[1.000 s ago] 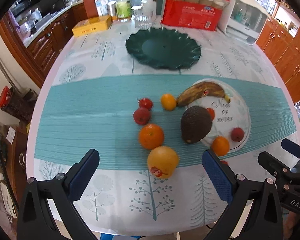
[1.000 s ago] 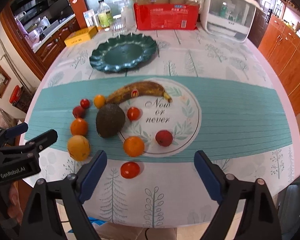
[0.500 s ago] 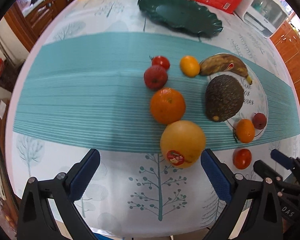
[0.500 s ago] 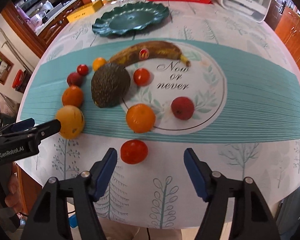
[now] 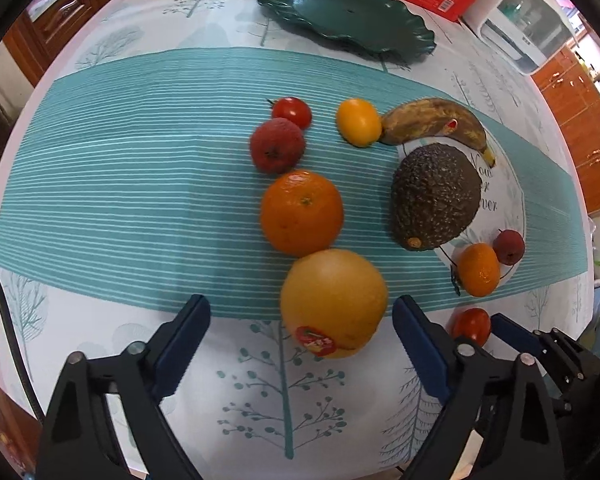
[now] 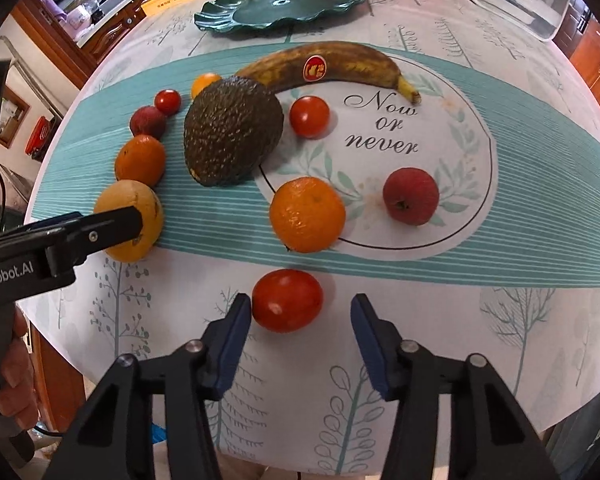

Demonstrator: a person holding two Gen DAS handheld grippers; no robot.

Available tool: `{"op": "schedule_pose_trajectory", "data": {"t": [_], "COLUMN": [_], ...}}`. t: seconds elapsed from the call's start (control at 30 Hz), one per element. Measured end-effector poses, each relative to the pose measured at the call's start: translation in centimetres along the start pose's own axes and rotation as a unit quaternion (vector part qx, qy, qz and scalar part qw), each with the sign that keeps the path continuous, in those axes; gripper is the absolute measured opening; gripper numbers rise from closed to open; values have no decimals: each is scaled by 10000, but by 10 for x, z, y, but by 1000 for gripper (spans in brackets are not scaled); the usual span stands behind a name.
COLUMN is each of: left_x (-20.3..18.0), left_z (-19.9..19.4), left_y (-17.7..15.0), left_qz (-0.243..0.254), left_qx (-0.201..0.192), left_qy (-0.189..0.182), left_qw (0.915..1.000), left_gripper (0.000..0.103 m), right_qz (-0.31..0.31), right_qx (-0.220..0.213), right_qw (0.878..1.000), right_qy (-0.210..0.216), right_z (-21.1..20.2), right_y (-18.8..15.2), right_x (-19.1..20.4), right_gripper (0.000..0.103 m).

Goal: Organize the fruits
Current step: 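Grasp the stickered grapefruit with the left gripper while the right gripper grasps a cherry tomato, then carry grapefruit and tomato onto the green plate and open both grippers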

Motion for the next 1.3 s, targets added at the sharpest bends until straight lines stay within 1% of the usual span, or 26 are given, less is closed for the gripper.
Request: {"op": "schedule_pose_trajectory", "data": {"t": [0.07, 0.1, 0.17, 0.2, 0.27, 0.3, 0.37, 0.6, 0.67, 0.77, 0.93, 1.03, 1.07, 1.2, 1.3], "left_x": [-4, -5, -9, -10, -14, -15, -17, -13, -9, -10, -13, -16, -16, -16, -17], "left_z": [4, 7, 10, 12, 15, 16, 15, 8, -3, -21, -72, -110, -122, -170, -199], "left_y": [1, 1, 1, 1, 1, 1, 0, -2, -8, -6, 6, 26, 31, 56, 78], "left_qz": [39, 56, 87, 98, 109, 117, 147, 164, 169, 281, 517, 583, 620, 907, 1103], "left_qx": [40, 58, 97, 112, 130, 138, 127, 131, 99, 10, -434, -763, -877, -1406, -1711], "left_qy": [-12, -24, -59, -88, -158, -219, -202, -111, -122, -64, 23, -44, -44, 91, 217], "left_qw": [10000, 10000, 9999, 9999, 9997, 9996, 9996, 9997, 9997, 9996, 9977, 9954, 9942, 9859, 9788], "left_gripper": [79, 77, 69, 67, 57, 53, 51, 50, 50, 50, 50, 50, 50, 50, 50], "right_qz": [-44, -72, -140, -176, -241, -251, -268, -312, -326, -307, -316, -305, -303, -331, -392], "right_qx": [17, 26, -7, -18, -35, -42, -52, -139, -183, -269, -710, -994, -1132, -1463, -1707], "right_qw": [10000, 10000, 9999, 9998, 9996, 9996, 9996, 9994, 9992, 9991, 9969, 9945, 9931, 9887, 9845], "right_qy": [-6, -16, -68, -80, -118, -120, -123, -94, -118, -98, -105, -99, -76, -52, -93], "right_z": [3, 4, 5, 5, 5, 5, 5, -8, -16, -31, -80, -113, -129, -174, -210], "right_y": [-1, -1, -1, -2, -1, -1, -1, -1, -1, 2, 24, 42, 53, 86, 116], "right_x": [1, 2, 4, 5, 6, 6, 5, 2, 0, -1, 1, 1, 2, 4, 7], "right_gripper": [45, 43, 39, 36, 36, 36, 36, 35, 35, 35, 35, 35, 35, 35, 35]}}
Point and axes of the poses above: each gripper's, at about its wrist camera, not at the fingertips, and z roughly the way its jaws point, x to its left, y to its top, the point moved 6 cm from there along z, roughly the way its jaws point, and after that the axes turned 5 degrees about x, right-handed, at the moved point
